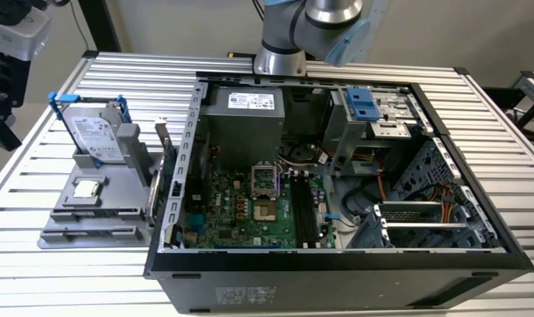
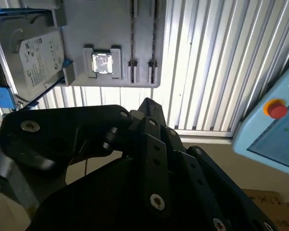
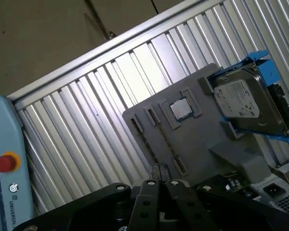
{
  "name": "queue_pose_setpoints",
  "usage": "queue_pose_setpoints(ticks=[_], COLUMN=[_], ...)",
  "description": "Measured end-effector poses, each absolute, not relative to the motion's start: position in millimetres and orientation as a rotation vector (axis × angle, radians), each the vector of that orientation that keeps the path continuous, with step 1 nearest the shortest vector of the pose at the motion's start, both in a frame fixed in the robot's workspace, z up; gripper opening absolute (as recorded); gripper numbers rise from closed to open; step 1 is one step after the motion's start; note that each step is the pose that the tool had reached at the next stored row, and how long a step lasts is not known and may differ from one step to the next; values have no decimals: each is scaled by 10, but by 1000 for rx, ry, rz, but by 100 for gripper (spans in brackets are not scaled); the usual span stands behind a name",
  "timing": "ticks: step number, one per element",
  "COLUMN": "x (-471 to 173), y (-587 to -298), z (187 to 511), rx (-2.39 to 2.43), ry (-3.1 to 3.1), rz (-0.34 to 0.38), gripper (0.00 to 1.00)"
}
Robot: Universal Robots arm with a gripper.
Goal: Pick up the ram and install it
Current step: 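Pick up the ram and move it above insertion slot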
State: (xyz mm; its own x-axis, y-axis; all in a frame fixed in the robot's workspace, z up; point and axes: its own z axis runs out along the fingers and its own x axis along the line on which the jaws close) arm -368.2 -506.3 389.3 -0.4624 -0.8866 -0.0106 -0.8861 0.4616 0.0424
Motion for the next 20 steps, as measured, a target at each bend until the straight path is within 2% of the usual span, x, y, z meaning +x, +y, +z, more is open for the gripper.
queue_pose_setpoints(ticks=[20], x=[-3686], y=[-5064], z=[3888], rx=[2045], ry=[-2367], rz=[-77], gripper=[0])
